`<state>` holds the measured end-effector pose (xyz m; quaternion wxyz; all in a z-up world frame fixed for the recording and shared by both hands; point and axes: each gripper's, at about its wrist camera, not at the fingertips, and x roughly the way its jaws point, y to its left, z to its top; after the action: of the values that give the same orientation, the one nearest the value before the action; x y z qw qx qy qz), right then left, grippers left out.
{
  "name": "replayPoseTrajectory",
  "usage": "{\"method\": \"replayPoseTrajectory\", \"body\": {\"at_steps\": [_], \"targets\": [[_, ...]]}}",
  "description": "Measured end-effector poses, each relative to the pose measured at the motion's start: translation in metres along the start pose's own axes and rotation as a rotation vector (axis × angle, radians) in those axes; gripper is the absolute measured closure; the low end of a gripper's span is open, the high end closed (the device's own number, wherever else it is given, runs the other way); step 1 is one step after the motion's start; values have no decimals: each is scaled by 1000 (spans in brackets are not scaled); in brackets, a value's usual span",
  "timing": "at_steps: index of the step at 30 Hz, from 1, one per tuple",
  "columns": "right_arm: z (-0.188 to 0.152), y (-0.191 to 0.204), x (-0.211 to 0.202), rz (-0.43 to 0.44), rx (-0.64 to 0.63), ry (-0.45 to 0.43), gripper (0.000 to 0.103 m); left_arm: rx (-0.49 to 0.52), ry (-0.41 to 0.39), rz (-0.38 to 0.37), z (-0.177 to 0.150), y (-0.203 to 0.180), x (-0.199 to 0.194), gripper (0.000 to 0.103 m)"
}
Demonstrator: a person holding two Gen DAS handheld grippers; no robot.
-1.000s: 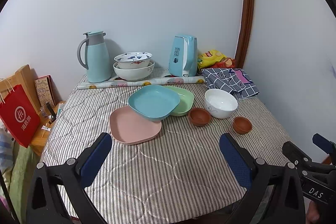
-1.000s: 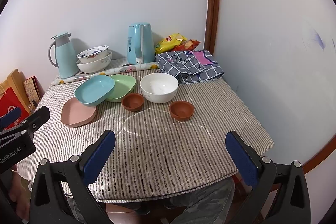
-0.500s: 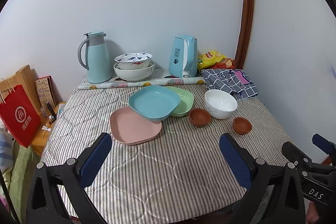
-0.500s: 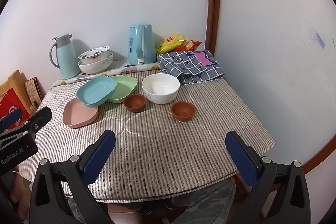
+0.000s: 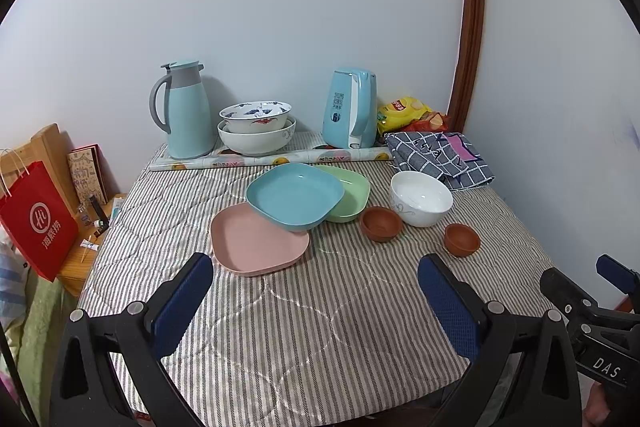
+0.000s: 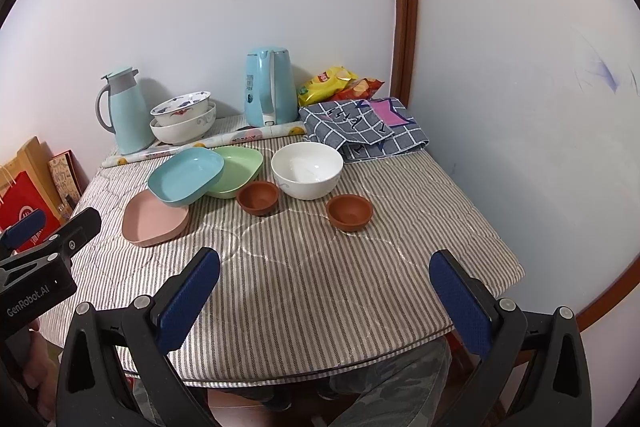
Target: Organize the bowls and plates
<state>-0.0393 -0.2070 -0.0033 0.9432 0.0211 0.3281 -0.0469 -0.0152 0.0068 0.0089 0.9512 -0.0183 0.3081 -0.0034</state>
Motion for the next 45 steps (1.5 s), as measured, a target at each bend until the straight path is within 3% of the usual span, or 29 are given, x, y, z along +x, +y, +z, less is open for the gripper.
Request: {"method": "replayPoseTrajectory", "body": {"at_steps": [29, 45], "targets": [[2, -4, -2, 10, 17, -2, 0, -2, -12, 9, 7, 0, -5, 0], [26, 11, 14, 19, 8, -4, 0, -27, 26, 16, 25, 23, 32, 0]]}}
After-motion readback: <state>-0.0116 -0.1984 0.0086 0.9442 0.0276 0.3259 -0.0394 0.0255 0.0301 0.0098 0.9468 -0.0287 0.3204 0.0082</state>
